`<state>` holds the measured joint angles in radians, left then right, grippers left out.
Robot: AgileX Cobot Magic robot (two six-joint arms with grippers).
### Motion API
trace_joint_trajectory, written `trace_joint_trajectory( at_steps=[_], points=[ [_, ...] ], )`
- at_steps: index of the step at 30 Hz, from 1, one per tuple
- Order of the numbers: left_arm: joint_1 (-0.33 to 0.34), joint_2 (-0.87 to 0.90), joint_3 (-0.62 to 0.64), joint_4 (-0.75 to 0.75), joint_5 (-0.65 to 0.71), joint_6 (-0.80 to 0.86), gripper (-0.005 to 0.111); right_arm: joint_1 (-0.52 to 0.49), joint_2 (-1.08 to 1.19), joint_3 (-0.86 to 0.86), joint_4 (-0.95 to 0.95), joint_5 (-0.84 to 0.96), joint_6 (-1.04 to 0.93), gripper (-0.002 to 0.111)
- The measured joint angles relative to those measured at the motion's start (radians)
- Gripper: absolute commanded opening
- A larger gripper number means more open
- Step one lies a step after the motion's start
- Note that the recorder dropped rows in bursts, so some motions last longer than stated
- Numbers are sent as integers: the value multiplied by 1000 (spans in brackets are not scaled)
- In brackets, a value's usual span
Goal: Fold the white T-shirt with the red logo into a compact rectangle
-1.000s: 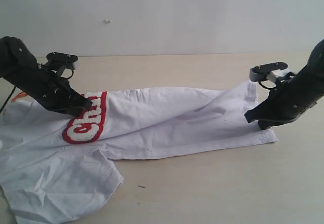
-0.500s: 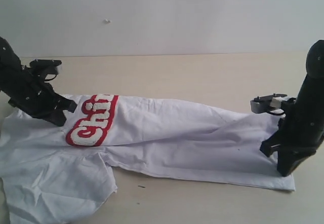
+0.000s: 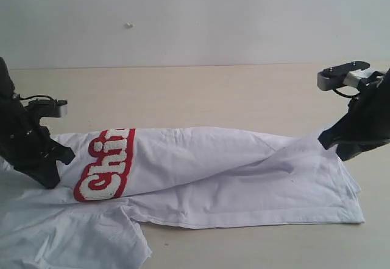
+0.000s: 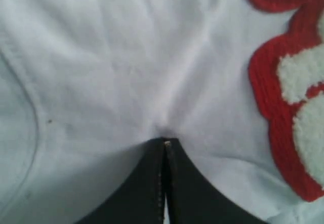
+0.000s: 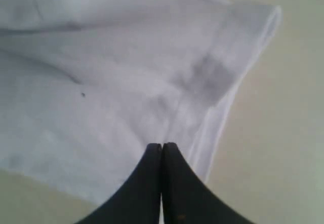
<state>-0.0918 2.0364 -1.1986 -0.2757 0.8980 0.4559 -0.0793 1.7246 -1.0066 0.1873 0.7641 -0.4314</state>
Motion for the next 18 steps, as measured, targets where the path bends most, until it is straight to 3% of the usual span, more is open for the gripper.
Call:
trace_joint_trajectory(
  at_steps=[2,8,12,18],
  points=[
    [0,-25,6,6,-23,-4,0,0,0,0,60,-24,-39,0],
    [0,-107,6,4,-143,-4,0,0,127,-32,130,-313,-59,0],
    [0,-107,6,-94,-228,73,0,0,286,-131,132,-286,-54,0],
    [0,-107,-10,-126,-201,113,0,0,333,-189,128,-228,-54,0]
  ],
)
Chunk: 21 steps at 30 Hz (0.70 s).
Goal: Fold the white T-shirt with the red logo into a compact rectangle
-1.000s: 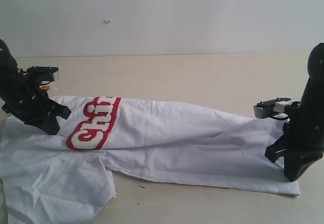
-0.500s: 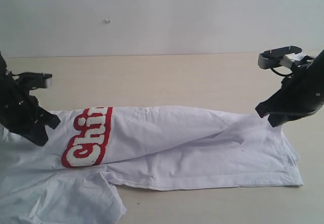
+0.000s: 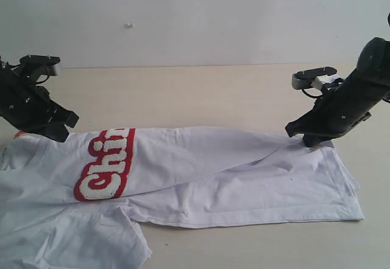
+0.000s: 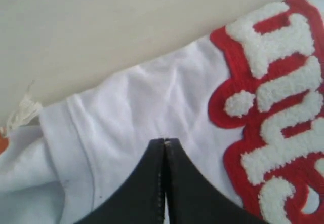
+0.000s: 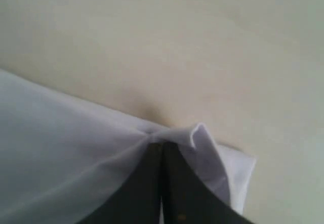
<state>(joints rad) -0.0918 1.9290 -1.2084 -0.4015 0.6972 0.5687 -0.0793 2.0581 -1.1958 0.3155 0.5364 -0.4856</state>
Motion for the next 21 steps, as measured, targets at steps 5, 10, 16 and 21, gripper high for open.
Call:
trace_joint_trajectory(
  at_steps=[5,10,16,21],
  points=[
    [0,35,-2,2,63,0,0,0,-45,0,-9,41,0,0],
    [0,77,-2,19,93,7,0,0,-126,0,-30,43,56,6],
    [0,80,-29,25,113,10,0,-44,-149,0,-52,130,196,55],
    [0,80,-39,25,138,10,0,-134,-149,0,-37,304,213,58]
  ],
)
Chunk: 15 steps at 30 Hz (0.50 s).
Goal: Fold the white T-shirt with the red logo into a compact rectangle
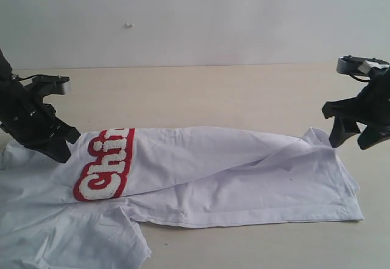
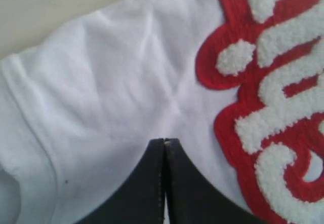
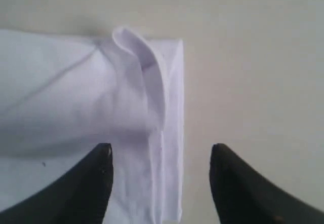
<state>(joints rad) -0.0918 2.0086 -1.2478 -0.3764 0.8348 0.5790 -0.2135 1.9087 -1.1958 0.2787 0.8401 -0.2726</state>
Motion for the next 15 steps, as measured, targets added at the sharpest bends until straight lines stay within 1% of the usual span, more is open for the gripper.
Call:
trace_joint_trajectory(
  at_steps=[3,7,9,12,15],
  points=[
    [0,0,0,0,2,0,0,-18,0,17,53,34,-49,58],
    [0,0,0,-8,20,0,0,-18,12,55,238,-17,-190,58],
    [0,0,0,-13,27,0,0,-18,28,57,280,-50,-219,58],
    [0,0,0,-21,37,0,0,-18,52,57,269,-100,-214,58],
    [0,0,0,-23,39,2,0,-18,63,57,210,-146,-159,58]
  ],
)
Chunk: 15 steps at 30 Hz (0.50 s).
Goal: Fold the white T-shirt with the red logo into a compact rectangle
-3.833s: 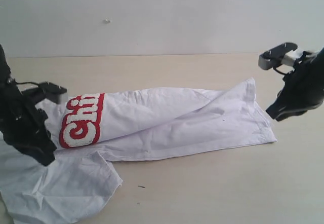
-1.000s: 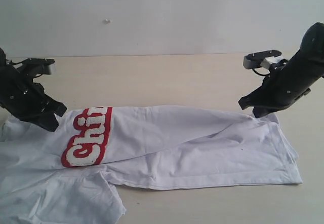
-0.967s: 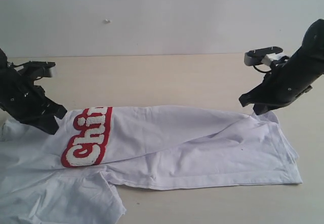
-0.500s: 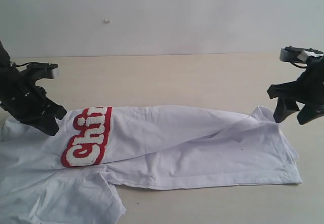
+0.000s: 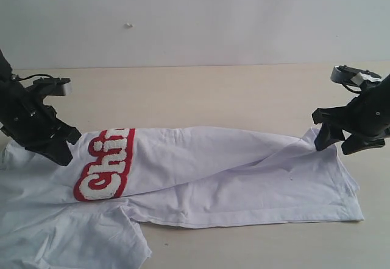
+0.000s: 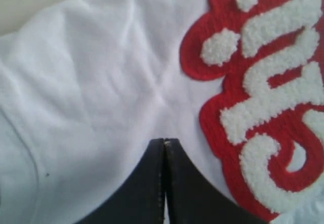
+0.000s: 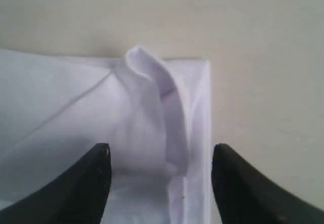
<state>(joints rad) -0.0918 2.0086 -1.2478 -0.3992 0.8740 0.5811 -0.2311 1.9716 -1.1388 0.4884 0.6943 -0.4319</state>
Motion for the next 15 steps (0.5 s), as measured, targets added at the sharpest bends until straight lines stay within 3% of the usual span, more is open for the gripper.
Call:
trace_joint_trajectory(
  at_steps=[4,12,15],
  points=[
    [0,0,0,0,-4,6,0,0,8,0,5,-27,9,55],
    [0,0,0,-2,-12,9,0,0,39,0,190,46,-142,54],
    [0,0,0,-2,-12,9,0,0,41,0,200,48,-153,46]
  ],
)
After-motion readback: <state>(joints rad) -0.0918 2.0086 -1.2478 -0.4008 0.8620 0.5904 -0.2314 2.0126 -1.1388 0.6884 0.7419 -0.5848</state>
